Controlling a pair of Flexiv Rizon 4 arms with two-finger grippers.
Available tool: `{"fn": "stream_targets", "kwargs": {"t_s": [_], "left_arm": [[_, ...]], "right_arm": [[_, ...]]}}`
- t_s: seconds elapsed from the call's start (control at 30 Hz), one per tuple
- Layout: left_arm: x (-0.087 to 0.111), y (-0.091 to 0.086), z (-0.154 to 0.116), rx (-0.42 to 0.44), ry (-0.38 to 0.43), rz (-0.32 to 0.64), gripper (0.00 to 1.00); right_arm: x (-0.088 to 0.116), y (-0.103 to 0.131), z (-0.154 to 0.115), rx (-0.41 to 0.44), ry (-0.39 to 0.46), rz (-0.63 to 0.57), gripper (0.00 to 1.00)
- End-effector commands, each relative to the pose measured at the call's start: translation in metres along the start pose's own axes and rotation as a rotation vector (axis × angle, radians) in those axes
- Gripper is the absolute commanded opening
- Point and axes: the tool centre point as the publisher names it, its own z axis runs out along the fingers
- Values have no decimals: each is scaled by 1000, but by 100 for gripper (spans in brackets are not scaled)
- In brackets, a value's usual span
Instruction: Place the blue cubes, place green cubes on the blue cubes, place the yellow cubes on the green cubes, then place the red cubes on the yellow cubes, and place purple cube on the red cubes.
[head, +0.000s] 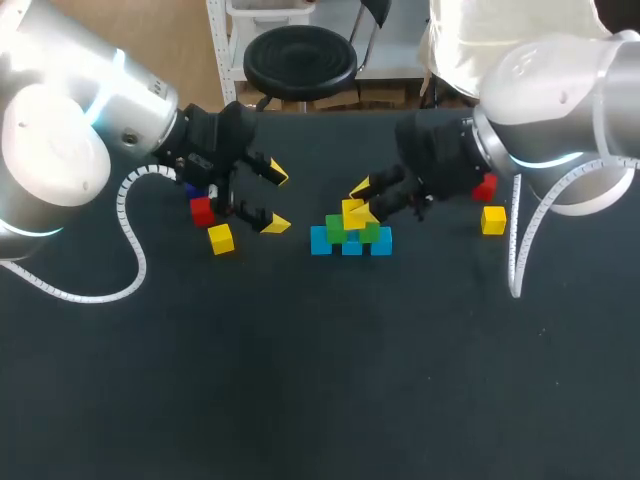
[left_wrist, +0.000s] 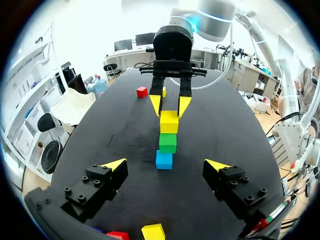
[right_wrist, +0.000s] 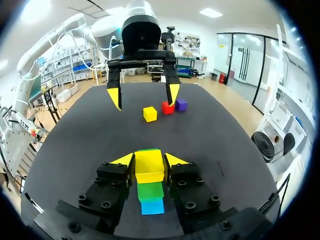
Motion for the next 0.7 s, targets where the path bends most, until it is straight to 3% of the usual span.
{"fn": "stream_targets", "kwargs": {"t_s": [0.03, 0.47, 0.5, 0.53, 0.6, 0.63, 0.67, 0.7], "left_arm": [[2, -1, 0, -2, -6, 4, 100], [2, -1, 0, -2, -6, 4, 100], [2, -1, 0, -2, -6, 4, 100], [2, -1, 0, -2, -6, 4, 100], [2, -1, 0, -2, -6, 4, 100], [2, -1, 0, -2, -6, 4, 100], [2, -1, 0, -2, -6, 4, 100], [2, -1, 0, -2, -6, 4, 100]], "right_arm": [[1, -2, 1, -4, 0, 1, 0], [0, -4, 2, -10, 6, 3, 0], [0, -4, 2, -9, 7, 5, 6], [0, -4, 2, -10, 8, 6, 28], [0, -4, 2, -10, 7, 9, 49], [0, -4, 2, -10, 7, 10, 81], [0, -4, 2, -10, 6, 10, 96], [0, -4, 1, -9, 6, 9, 100]]}}
